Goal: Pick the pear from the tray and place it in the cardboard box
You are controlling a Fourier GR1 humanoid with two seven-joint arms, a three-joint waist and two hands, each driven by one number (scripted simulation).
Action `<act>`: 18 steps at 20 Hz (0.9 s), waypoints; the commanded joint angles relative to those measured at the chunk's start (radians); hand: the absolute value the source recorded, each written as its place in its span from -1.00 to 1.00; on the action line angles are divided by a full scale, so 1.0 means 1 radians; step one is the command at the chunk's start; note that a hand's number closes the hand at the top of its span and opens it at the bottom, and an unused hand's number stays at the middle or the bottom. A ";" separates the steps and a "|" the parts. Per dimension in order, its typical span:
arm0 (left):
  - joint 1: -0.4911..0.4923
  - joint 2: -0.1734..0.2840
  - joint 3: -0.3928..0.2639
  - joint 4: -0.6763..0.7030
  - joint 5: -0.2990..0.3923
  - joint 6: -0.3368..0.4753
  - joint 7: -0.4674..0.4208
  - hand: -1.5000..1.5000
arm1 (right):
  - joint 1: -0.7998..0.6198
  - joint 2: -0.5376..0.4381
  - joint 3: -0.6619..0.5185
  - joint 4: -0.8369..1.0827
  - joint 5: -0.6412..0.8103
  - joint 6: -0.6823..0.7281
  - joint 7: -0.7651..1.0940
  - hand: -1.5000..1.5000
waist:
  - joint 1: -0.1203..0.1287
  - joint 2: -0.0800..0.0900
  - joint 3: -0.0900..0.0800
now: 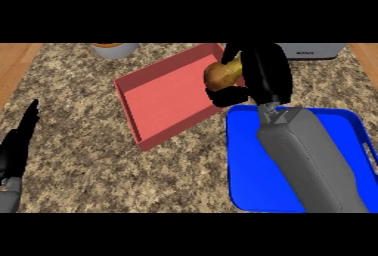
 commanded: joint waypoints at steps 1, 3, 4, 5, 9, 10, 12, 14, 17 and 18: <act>0.010 -0.009 -0.020 -0.092 -0.041 0.008 0.065 0.00 | -0.091 0.073 -0.052 0.056 0.007 -0.008 0.042 1.00 | 0.015 0.004 0.001; -0.003 0.003 0.007 -0.045 0.004 -0.046 0.028 0.00 | -0.218 0.116 -0.105 0.184 -0.017 -0.013 0.055 1.00 | 0.023 0.007 0.001; -0.010 -0.023 -0.006 -0.011 -0.027 -0.008 -0.006 0.00 | -0.255 0.146 -0.126 0.275 -0.005 -0.071 0.056 1.00 | 0.029 0.011 0.001; -0.028 -0.047 -0.030 -0.041 -0.047 0.013 0.044 0.00 | -0.266 0.159 -0.140 0.287 -0.028 -0.081 0.041 1.00 | 0.025 0.010 0.001; -0.048 -0.029 0.011 0.028 -0.038 -0.014 -0.015 0.00 | -0.360 0.159 -0.209 0.492 -0.076 -0.144 -0.020 1.00 | 0.027 0.014 0.000; 0.001 -0.045 -0.008 -0.010 -0.049 0.003 -0.038 0.00 | -0.394 0.162 -0.168 0.560 -0.105 -0.211 0.013 1.00 | 0.054 0.018 0.000; -0.063 -0.054 -0.016 0.024 -0.061 -0.001 -0.018 0.00 | -0.461 0.163 -0.178 0.673 -0.133 -0.251 -0.029 1.00 | 0.055 0.022 0.000; -0.043 -0.002 0.014 -0.062 -0.021 -0.052 0.050 0.00 | -0.475 0.163 -0.254 0.774 -0.115 -0.259 -0.112 1.00 | 0.061 0.021 0.001; -0.048 -0.052 -0.018 -0.008 -0.069 -0.009 0.002 0.00 | -0.497 0.163 -0.247 0.904 -0.140 -0.338 -0.167 1.00 | 0.063 0.027 0.000; -0.060 -0.057 -0.024 -0.022 -0.068 -0.014 0.000 0.00 | -0.514 0.164 -0.233 0.944 -0.156 -0.346 -0.159 1.00 | 0.071 0.028 0.000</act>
